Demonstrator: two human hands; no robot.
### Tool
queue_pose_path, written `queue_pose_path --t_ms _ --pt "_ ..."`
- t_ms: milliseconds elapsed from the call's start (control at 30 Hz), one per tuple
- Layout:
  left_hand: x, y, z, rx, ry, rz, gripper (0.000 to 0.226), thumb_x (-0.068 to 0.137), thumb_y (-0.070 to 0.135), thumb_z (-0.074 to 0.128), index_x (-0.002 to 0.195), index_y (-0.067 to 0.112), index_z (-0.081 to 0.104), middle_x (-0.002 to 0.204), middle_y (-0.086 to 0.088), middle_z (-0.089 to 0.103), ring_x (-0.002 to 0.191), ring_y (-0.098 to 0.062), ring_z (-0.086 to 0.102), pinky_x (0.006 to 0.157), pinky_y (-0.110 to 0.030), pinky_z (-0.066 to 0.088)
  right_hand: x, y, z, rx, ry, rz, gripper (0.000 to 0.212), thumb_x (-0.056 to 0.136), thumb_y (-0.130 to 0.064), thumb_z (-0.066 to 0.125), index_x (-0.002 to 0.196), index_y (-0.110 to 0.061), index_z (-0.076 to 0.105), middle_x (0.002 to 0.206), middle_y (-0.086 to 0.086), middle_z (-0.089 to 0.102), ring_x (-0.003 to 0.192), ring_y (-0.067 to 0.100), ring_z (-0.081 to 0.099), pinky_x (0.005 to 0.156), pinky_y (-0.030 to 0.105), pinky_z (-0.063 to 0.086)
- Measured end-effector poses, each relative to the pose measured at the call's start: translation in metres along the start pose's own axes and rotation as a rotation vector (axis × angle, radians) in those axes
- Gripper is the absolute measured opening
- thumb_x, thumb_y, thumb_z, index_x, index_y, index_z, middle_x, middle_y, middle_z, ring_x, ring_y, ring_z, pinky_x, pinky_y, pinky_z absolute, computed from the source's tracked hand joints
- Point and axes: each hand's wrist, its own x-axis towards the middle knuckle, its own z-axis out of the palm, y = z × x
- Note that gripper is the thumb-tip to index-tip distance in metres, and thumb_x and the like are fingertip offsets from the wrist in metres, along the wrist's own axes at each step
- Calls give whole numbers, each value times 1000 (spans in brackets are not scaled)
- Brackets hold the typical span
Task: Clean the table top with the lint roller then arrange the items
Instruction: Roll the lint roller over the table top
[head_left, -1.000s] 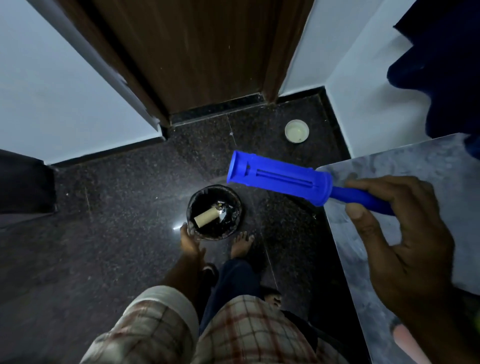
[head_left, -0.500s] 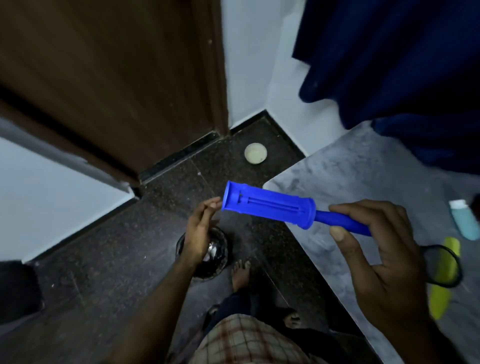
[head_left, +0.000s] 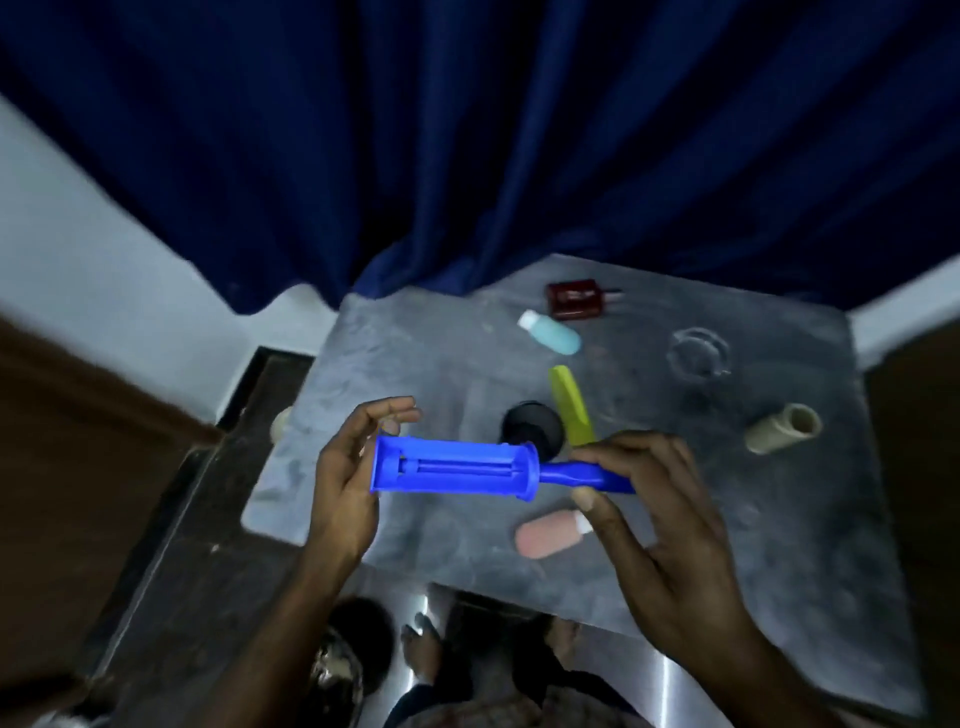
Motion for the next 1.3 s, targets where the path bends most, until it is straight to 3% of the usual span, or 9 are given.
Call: queue_pose_path --t_ms 133,300,400,600,833,1033,1100,1200,1300 --pt "35 20 91 -45 -178 13 24 104 23 53 118 15 70 116 -4 77 115 -18 72 103 -44 55 -18 41 -49 -43 102 90 22 100 -26 62 121 -27 66 117 -15 57 113 11 58 96 16 39" --pt "58 31 203 -35 -439 49 21 103 2 59 120 12 69 115 6 76 104 -4 71 87 -18 54 -40 80 -95 -73 201 208 22 100 -30 60 120 -23 67 115 -13 58 112 15 59 95 20 42" --pt "63 35 272 73 -564 137 24 96 12 67 117 23 70 115 20 74 105 3 71 83 -16 57 -55 100 -119 -99 248 272 23 100 -32 59 120 -24 67 115 -14 58 112 12 58 95 14 40" --pt "61 30 387 270 -784 290 54 84 13 82 135 15 64 133 -1 67 118 -18 68 98 -42 59 -78 133 -154 -134 308 332 22 101 -33 58 122 -29 65 116 -20 56 112 9 58 94 12 38" --pt "52 12 454 620 -877 498 79 80 26 83 151 17 50 151 -7 51 141 -25 50 118 -35 40 -93 158 -178 -181 358 363 23 100 -31 59 121 -23 67 113 -14 58 111 9 57 94 13 39" --pt "49 -2 465 618 -751 511 47 80 7 77 127 11 72 129 -10 68 122 -30 64 107 -39 49 -101 175 -198 -194 372 372 23 100 -30 60 121 -26 66 116 -18 58 113 11 57 95 14 40" --pt "53 -4 460 499 -703 364 46 78 -6 79 123 2 72 119 -15 71 112 -33 69 97 -40 55 -102 183 -206 -209 373 367 23 100 -28 61 122 -25 67 117 -16 58 114 11 57 95 15 40" --pt "53 6 432 149 -543 9 37 83 -13 74 117 1 69 97 4 77 91 -12 73 82 -24 58 -102 195 -219 -232 376 341 24 98 -23 63 121 -21 69 116 -10 60 114 14 57 97 19 41" --pt "53 24 392 -171 -377 -169 41 78 -2 81 116 1 68 100 -8 75 98 -29 72 88 -31 61 -98 206 -228 -243 365 303 24 97 -20 64 120 -19 69 114 -9 60 113 12 57 97 18 39"
